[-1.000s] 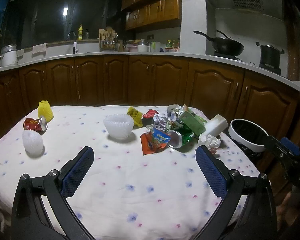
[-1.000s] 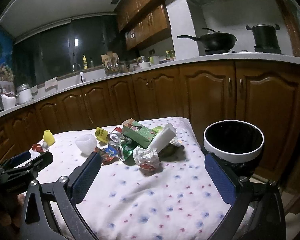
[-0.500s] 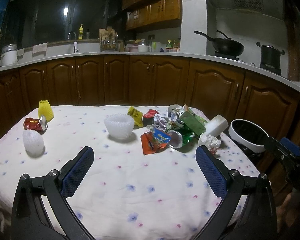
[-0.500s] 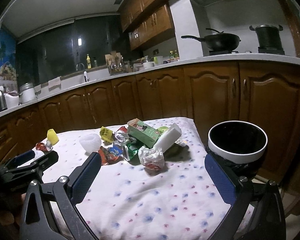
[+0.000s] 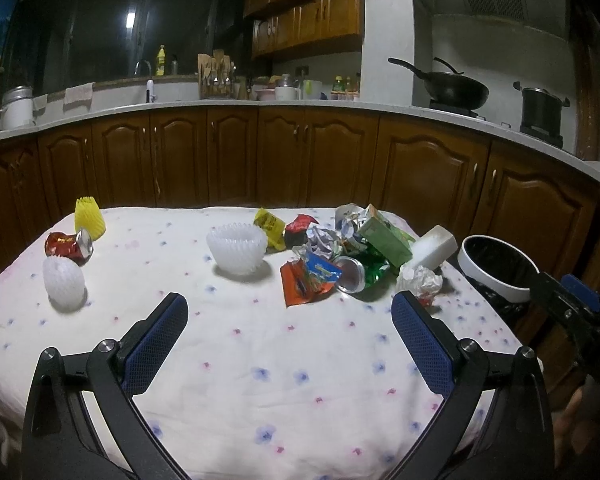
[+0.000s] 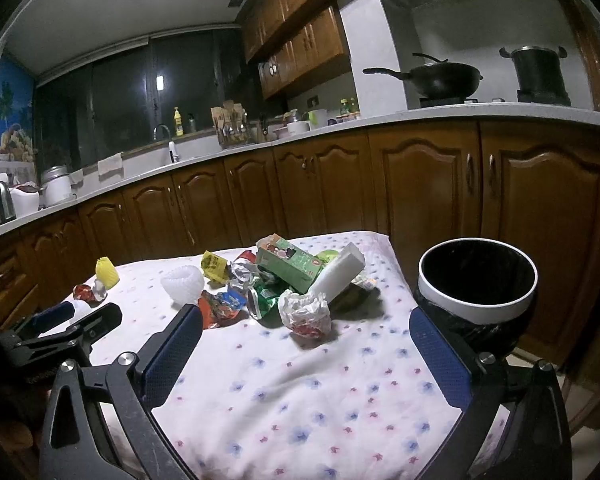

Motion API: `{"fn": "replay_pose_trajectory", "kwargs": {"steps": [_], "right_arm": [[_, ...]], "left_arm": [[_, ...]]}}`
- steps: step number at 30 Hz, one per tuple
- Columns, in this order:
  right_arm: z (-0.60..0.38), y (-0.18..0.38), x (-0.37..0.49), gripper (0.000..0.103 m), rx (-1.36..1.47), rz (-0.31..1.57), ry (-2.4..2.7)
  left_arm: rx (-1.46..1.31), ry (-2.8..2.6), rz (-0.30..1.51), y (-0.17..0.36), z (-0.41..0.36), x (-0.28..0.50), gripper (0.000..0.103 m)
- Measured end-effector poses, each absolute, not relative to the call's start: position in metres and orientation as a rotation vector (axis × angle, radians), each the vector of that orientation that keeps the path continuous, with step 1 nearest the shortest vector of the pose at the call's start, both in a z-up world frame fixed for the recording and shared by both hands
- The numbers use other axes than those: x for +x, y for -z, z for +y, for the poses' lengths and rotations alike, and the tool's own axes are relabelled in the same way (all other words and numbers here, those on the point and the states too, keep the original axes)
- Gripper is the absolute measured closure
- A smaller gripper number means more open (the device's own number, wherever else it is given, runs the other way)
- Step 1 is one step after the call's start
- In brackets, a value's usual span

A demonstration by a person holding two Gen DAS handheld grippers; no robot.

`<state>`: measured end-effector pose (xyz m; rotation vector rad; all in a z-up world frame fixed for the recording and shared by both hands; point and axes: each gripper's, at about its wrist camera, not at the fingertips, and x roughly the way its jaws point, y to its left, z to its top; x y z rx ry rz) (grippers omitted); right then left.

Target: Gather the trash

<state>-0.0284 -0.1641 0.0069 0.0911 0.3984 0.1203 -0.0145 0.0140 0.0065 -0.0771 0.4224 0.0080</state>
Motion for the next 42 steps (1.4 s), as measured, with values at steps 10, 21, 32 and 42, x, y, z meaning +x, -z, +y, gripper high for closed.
{"fn": "replay_pose_trajectory", "kwargs": {"steps": [10, 21, 32, 42], "right_arm": [[-0.169, 0.001, -0.019, 0.000, 0.117, 0.436, -0.140], [-0.175, 0.023, 0.025, 0.000, 0.169, 0.578, -0.188], [-0.174, 0.044, 0.076, 0.021, 0.175, 0.690, -0.191], [-0.180, 0.068, 0.117, 0.038, 0.244, 0.790, -0.204]], "left_arm": [[-0.090, -0.003, 0.477, 0.002, 0.011, 0.001, 0.000], [-0.136, 0.029, 0.643, 0.027, 0.015, 0.059, 0.000], [-0.165, 0.037, 0.753, 0.045, 0.017, 0.125, 0.008], [-0.200, 0.035, 0.825, 0.059, 0.021, 0.173, 0.024]]}}
